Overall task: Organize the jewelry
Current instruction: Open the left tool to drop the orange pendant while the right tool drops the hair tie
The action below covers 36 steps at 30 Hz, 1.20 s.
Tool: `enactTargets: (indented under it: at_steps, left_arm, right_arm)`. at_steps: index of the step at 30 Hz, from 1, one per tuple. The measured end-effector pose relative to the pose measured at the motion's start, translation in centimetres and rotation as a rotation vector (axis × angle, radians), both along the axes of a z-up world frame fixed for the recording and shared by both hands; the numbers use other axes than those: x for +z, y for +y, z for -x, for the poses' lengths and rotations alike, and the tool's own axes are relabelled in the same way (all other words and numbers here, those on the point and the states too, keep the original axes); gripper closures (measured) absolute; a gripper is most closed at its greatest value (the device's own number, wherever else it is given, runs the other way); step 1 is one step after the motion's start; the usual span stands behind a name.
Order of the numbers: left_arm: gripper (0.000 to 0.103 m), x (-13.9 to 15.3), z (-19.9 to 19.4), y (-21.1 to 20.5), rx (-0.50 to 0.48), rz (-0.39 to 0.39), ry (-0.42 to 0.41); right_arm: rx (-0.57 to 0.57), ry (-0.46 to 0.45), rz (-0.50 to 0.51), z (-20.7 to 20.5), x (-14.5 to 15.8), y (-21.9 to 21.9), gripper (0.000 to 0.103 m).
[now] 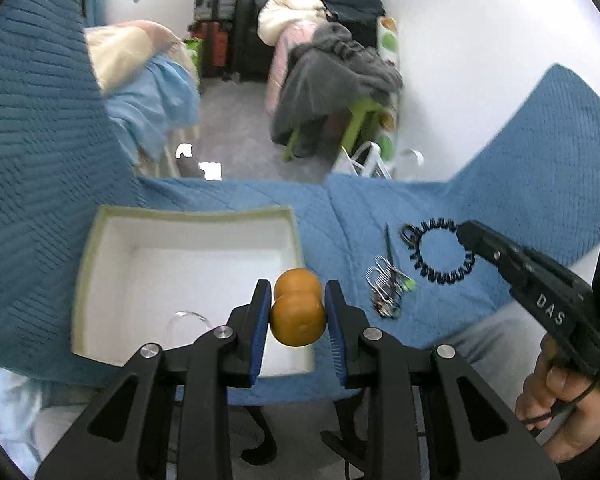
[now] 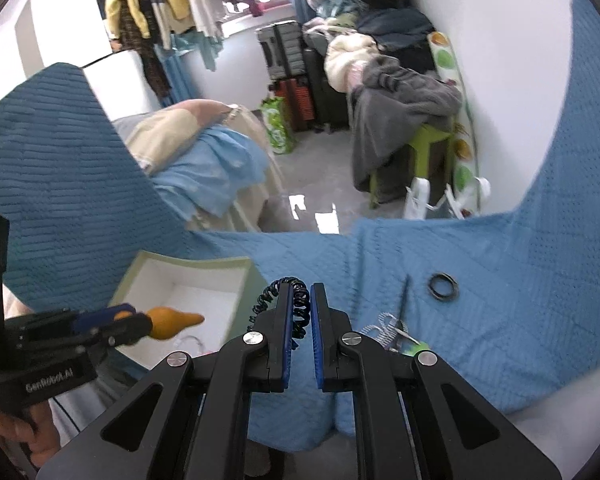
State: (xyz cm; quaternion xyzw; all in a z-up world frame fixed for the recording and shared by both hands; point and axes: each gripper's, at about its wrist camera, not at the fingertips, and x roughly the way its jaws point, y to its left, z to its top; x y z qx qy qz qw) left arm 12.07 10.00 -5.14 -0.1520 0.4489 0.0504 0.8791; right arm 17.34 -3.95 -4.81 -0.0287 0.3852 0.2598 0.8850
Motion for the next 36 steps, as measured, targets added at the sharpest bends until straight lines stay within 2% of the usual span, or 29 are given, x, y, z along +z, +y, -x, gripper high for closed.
enactTargets:
  at_steps: [7, 14, 21, 27, 31, 32, 34, 36]
  left_arm:
    - [0.075, -0.4, 1.0, 4.2, 0.072, -0.005, 0.010]
    - [0.075, -3.2, 1.8, 6.9, 0.120, 0.024, 0.065]
    - [0.075, -6.6, 1.8, 8.8, 0.119, 0.006, 0.156]
    - [0.075, -8.0, 2.3, 9.9, 0.133, 0.047, 0.172]
    - [0.074, -8.0, 2.6, 10.1, 0.141, 0.070, 0.164]
    - [0.071, -7.9, 2.8, 10.3, 0.148, 0.079, 0.163]
    - [0.044, -7.5, 3.0, 10.7, 0.172, 0.094, 0.154]
    - [0.039, -6.8, 3.4, 10.9, 0.200, 0.107, 0.126]
  right_arm:
    - [0.079, 0.020, 0.003, 0.6, -0.5, 4.7, 0.096]
    - [0.151, 0.091, 0.057, 1.2, -4.0, 8.9, 0.096]
    - [0.203, 0.161, 0.127, 1.9, -7.9, 11.5, 0.096]
    - [0.230, 0.207, 0.172, 2.4, -10.2, 13.0, 0.095]
    - [0.238, 0.214, 0.175, 2.6, -10.2, 12.9, 0.095]
    - [0.240, 0.213, 0.174, 2.5, -10.1, 12.9, 0.095]
    - [0.242, 0.207, 0.163, 2.5, -9.6, 12.8, 0.095]
    - [0.242, 0.204, 0.155, 2.4, -9.1, 12.6, 0.089]
